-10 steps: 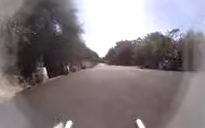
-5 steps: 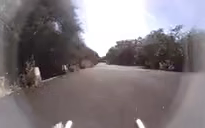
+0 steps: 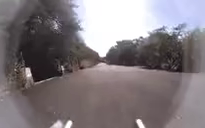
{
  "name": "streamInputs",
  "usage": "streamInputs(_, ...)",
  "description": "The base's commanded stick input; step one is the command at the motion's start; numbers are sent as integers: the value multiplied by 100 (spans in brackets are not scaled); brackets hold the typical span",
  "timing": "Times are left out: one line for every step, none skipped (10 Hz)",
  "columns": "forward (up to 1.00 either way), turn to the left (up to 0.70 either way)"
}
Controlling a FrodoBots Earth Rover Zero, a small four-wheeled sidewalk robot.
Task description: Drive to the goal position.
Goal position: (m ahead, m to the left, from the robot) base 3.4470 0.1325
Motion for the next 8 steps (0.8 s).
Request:
streamInputs(85, -34)
streamInputs(85, -34)
streamInputs(85, -34)
streamInputs(85, -31)
streamInputs(85, -17)
streamInputs(85, -4)
streamInputs(85, 0)
streamInputs(85, 0)
